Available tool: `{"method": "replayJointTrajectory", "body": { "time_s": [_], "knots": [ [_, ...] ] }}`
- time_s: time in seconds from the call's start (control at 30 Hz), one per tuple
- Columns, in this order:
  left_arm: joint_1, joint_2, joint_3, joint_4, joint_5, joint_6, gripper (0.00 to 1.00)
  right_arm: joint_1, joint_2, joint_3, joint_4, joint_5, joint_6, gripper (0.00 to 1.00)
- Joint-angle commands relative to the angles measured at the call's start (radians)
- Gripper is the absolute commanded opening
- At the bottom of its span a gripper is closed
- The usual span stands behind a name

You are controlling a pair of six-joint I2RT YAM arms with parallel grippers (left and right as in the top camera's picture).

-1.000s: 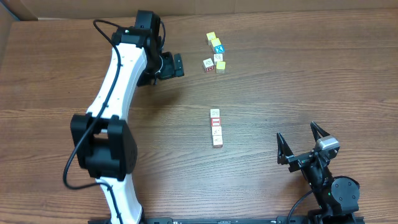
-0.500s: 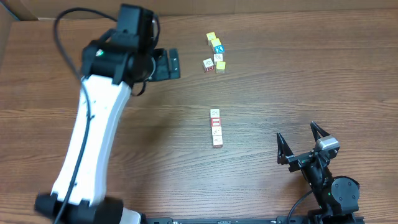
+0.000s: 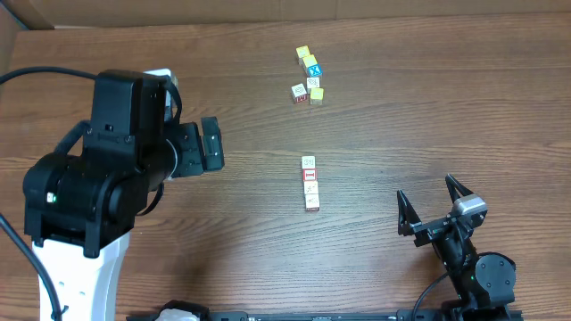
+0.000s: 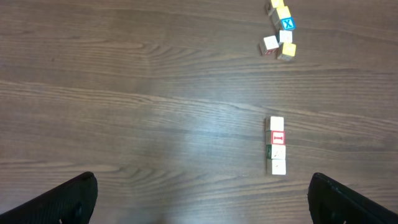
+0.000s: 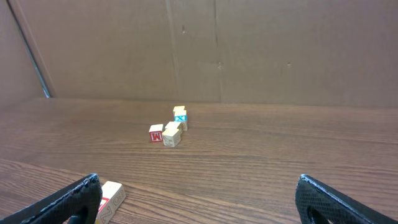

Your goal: Flip 4 blocks

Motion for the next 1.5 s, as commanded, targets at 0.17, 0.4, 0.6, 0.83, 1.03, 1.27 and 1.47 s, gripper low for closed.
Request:
{"method": "replayJointTrajectory", "body": {
  "time_s": [0.17,0.4,0.6,0.83,1.03,1.27,1.47],
  "knots": [
    [0.007,-0.036,0.011,0.011,-0.019,-0.013,1.00,-0.006,-0.006,-0.011,0.005,-0.002,0.007,1.00],
    [0.021,-0.137,-0.065,0.019,0.003,-0.012,1.00,-0.006,-0.006,-0.011,0.005,-0.002,0.007,1.00],
    [0.110,-0.261,-0.294,0.139,0.063,-0.012,1.00,-0.006,-0.006,-0.011,0.005,-0.002,0.007,1.00],
    [0.177,-0.438,-0.669,0.378,0.111,-0.012,1.00,-0.006,-0.006,-0.011,0.005,-0.002,0.007,1.00],
    [0.178,-0.585,-0.959,0.663,0.135,-0.016,1.00,-0.006,-0.006,-0.011,0.005,-0.002,0.007,1.00],
    [0.178,-0.730,-1.249,1.093,0.163,-0.053,1.00,-0.006,-0.006,-0.011,0.005,-0.002,0.007,1.00],
    [0.178,-0.860,-1.473,1.485,0.163,-0.122,1.00,-0.006,-0.006,-0.011,0.005,-0.002,0.007,1.00]
  ]
}}
